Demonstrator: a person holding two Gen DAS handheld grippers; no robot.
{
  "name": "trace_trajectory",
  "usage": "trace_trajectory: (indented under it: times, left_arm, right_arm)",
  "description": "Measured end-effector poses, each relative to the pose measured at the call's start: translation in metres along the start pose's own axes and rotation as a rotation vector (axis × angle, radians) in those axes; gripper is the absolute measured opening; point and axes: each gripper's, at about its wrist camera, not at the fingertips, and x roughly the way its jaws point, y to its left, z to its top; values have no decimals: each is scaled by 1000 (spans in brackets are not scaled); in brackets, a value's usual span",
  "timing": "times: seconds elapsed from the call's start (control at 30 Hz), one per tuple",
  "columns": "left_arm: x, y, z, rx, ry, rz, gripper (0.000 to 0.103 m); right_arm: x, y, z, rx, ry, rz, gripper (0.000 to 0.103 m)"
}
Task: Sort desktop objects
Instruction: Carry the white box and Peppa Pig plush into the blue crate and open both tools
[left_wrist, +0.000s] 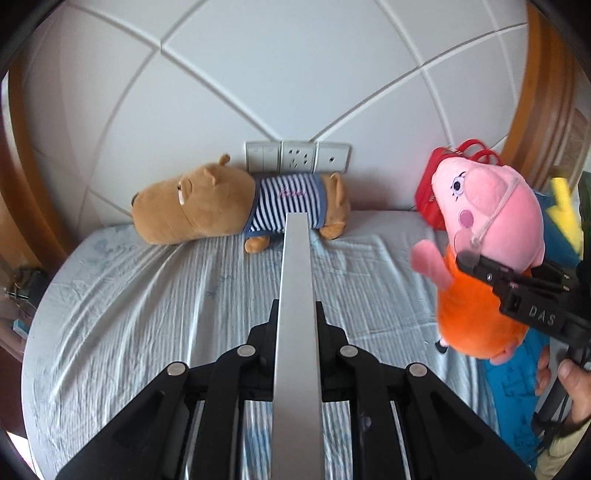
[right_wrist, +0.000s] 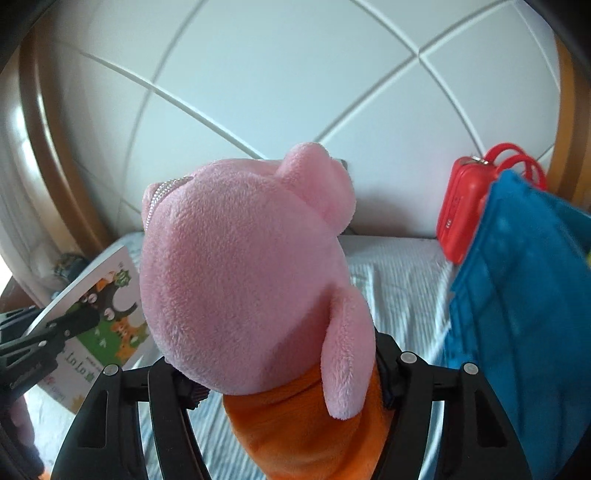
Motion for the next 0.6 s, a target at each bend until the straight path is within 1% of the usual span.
trace_trajectory:
  times: [0.1, 0.27, 0.37, 0.5, 0.6]
  left_arm:
    - [-32, -3, -8, 17, -27, -23, 13]
    - [-72, -6, -23, 55, -46, -52, 13]
    - [-96, -13, -32, 83, -58, -73, 13]
    - [-120, -31, -35, 113, -78, -100, 13]
    - [-136, -57, -29, 125, -98, -132, 13]
  right_arm:
    - [-34, 12, -8, 1, -16, -9, 67]
    - [-86, 38, -27, 4, -35, -32, 67]
    - [-118, 46, -39, 22, -57, -46, 67]
    - [-167, 48, -45, 43, -99, -57, 67]
    - [-205, 33, -43, 60, -147, -68, 67]
